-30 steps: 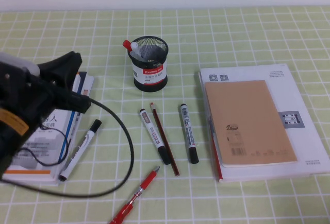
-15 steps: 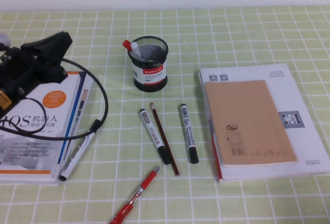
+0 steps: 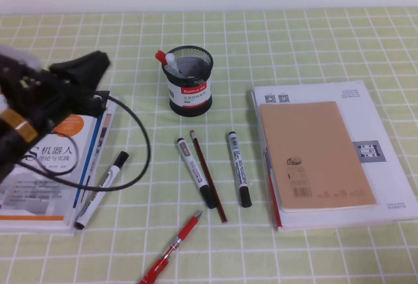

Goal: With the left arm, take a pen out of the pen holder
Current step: Pick up the pen from the pen holder

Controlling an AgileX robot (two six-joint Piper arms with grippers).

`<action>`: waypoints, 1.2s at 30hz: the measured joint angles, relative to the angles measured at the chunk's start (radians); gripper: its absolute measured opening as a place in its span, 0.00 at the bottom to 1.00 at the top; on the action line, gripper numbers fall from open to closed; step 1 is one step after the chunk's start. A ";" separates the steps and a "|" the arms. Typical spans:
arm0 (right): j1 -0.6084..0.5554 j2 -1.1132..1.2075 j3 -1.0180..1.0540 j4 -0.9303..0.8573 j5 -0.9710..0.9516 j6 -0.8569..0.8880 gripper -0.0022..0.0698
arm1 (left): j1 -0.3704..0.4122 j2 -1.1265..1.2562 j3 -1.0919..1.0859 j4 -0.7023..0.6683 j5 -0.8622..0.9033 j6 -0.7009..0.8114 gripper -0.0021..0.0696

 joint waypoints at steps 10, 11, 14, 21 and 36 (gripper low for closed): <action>0.000 0.000 0.000 0.000 0.000 0.000 0.01 | -0.124 0.167 -0.241 0.000 0.170 0.003 0.48; 0.000 0.000 0.000 0.000 0.000 0.000 0.01 | -0.131 0.181 -0.266 -0.002 0.197 0.003 0.49; 0.000 0.000 0.000 0.000 0.000 0.000 0.01 | -0.149 0.226 -0.324 -0.021 0.234 0.001 0.51; 0.000 0.000 0.000 0.000 0.000 0.000 0.01 | -0.175 0.295 -0.407 -0.057 0.254 -0.006 0.51; 0.000 0.000 0.000 0.000 0.000 0.000 0.01 | -0.242 0.388 -0.510 -0.117 0.317 -0.012 0.41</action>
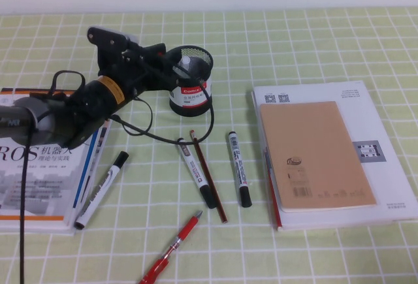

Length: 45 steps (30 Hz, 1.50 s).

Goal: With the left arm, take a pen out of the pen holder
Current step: Pick up the pen from the pen holder, then place the pen on the table

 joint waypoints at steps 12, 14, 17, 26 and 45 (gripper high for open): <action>0.000 0.000 0.000 0.000 0.000 0.000 0.01 | -0.002 0.000 -0.003 -0.048 -0.001 -0.001 0.11; 0.000 0.000 0.000 0.000 0.000 0.000 0.01 | -0.002 0.000 -0.003 -0.048 -0.003 -0.001 0.11; 0.000 0.000 0.000 0.000 0.000 0.000 0.01 | -0.002 -0.009 -0.003 -0.046 -0.003 -0.001 0.11; 0.000 0.000 0.000 0.000 0.000 0.000 0.01 | -0.002 -0.115 -0.003 0.046 -0.025 -0.045 0.11; 0.000 0.000 0.000 0.000 0.000 0.000 0.01 | 0.001 -0.642 0.197 0.506 0.065 -0.342 0.11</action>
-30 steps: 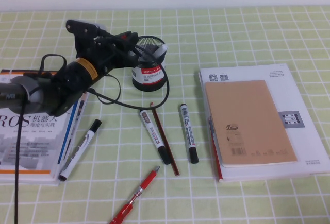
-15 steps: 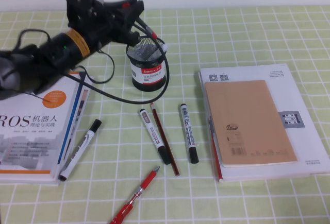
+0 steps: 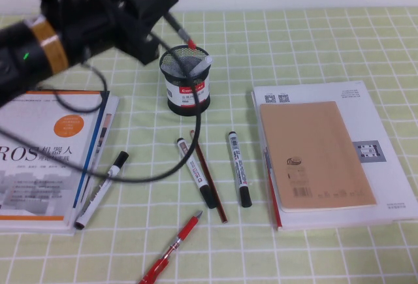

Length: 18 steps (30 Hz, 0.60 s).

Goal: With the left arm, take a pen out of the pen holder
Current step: Place the pen on the table

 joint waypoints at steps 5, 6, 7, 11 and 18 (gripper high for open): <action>0.000 0.000 0.000 0.000 0.000 0.000 0.01 | 0.028 -0.089 0.230 -0.156 -0.021 0.031 0.11; 0.000 0.000 0.000 0.000 0.000 0.000 0.01 | 0.033 -0.097 0.275 -0.193 -0.029 0.047 0.11; 0.000 0.000 0.000 0.000 0.000 0.000 0.01 | 0.035 -0.098 0.310 -0.218 -0.038 0.063 0.11; 0.000 0.000 0.000 0.000 0.000 0.000 0.01 | 0.035 -0.078 0.433 -0.313 -0.069 0.130 0.11; 0.000 0.000 0.000 0.000 0.000 0.000 0.01 | 0.035 0.037 0.500 -0.412 -0.072 0.234 0.11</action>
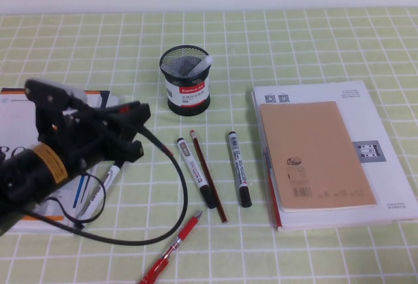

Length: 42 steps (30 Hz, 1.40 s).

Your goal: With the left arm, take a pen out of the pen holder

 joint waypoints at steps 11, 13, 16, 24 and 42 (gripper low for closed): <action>0.000 0.000 0.000 0.000 0.000 0.000 0.01 | 0.002 0.208 -0.002 -0.038 -0.129 0.007 0.20; 0.000 0.000 0.000 0.000 0.000 0.000 0.01 | 0.002 0.217 -0.002 -0.038 -0.143 0.007 0.29; 0.000 0.000 0.000 0.000 0.000 0.000 0.01 | 0.002 0.219 -0.002 -0.059 -0.167 0.007 0.47; 0.000 0.000 0.000 0.000 0.000 0.000 0.01 | 0.002 0.205 -0.002 -0.066 -0.272 0.000 0.64; 0.000 0.000 0.000 0.000 0.000 0.000 0.01 | 0.002 -0.181 0.004 0.264 -0.291 -0.238 0.06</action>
